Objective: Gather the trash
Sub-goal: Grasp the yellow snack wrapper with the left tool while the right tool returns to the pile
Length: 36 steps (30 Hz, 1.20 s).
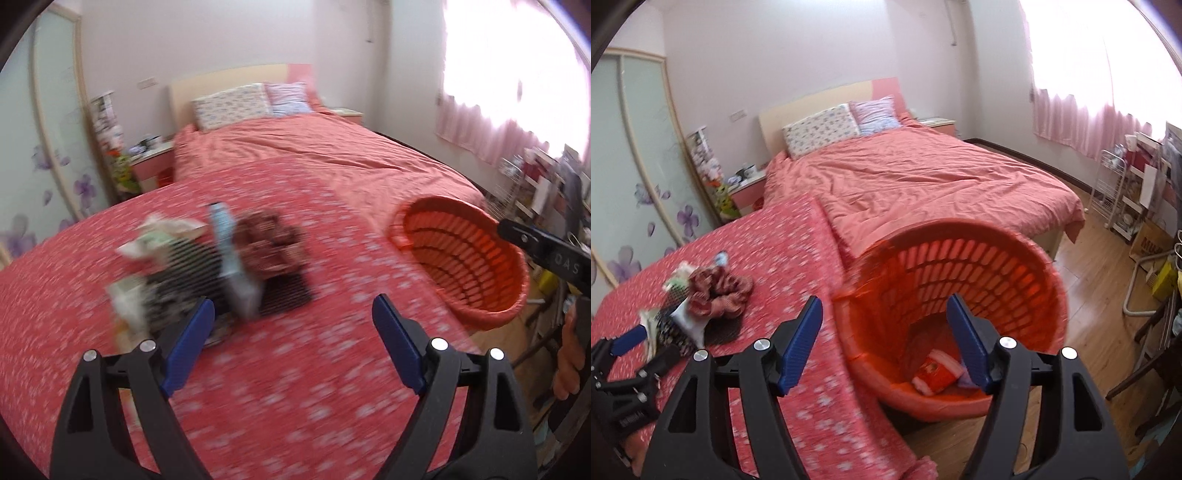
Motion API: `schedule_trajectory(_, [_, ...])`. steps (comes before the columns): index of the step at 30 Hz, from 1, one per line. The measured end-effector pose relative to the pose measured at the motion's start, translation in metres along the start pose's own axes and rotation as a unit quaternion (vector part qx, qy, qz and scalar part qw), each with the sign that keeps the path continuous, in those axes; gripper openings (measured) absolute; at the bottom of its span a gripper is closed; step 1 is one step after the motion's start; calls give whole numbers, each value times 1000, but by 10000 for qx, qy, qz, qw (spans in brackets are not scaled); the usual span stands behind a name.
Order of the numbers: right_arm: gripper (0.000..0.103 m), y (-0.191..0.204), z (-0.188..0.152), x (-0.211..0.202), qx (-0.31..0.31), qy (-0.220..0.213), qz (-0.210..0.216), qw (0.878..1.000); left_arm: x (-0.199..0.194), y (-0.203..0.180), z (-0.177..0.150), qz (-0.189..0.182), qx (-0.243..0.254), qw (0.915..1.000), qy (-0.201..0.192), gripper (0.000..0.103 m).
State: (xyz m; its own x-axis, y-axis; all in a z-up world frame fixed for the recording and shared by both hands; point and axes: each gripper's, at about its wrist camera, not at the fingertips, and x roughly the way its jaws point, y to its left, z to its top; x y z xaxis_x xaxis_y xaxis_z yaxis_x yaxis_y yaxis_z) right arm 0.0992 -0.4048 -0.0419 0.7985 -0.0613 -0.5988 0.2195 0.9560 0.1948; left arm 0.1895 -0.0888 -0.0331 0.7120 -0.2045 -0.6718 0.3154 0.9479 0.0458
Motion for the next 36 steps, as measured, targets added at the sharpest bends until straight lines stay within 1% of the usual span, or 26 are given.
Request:
schedule_trajectory(3, [69, 20, -10, 3, -168, 85, 78, 9998, -11, 39, -14, 379, -256, 9989, -86, 85])
schedule_trajectory(4, [69, 28, -14, 5, -235, 122, 102, 9996, -13, 57, -20, 563, -375, 9977, -101, 85])
schedule_trajectory(7, [69, 48, -25, 10, -375, 248, 188, 9988, -9, 94, -32, 801, -712, 9942, 39, 85])
schedule_trajectory(11, [69, 74, -38, 17, -546, 381, 297, 9973, 4, 123, -42, 781, -1072, 9907, 318, 76])
schedule_trajectory(16, [69, 99, -44, 23, -729, 466, 392, 9955, 17, 130, -43, 620, -1146, 9906, 417, 75])
schedule_trajectory(18, [69, 105, -46, 24, -772, 484, 408, 9950, 21, 128, -45, 668, -1097, 9908, 422, 70])
schedule_trajectory(20, [69, 110, -46, 27, -788, 514, 427, 9946, 29, 130, -45, 689, -1086, 9902, 537, 54])
schedule_trajectory(22, [69, 115, -47, 29, -813, 537, 461, 9942, 36, 131, -48, 627, -1155, 9892, 650, 49])
schedule_trajectory(25, [69, 124, -50, 32, -875, 558, 491, 9934, 34, 136, -52, 642, -1214, 9885, 632, 43])
schedule_trajectory(30, [69, 140, -50, 37, -984, 573, 539, 9920, 20, 157, -59, 666, -1381, 9867, 545, 41])
schedule_trajectory(33, [69, 148, -50, 40, -1030, 567, 564, 9915, 13, 177, -62, 778, -1494, 9844, 508, 41])
schedule_trajectory(36, [69, 158, -48, 43, -1069, 555, 607, 9909, 15, 197, -63, 918, -1616, 9811, 543, 41])
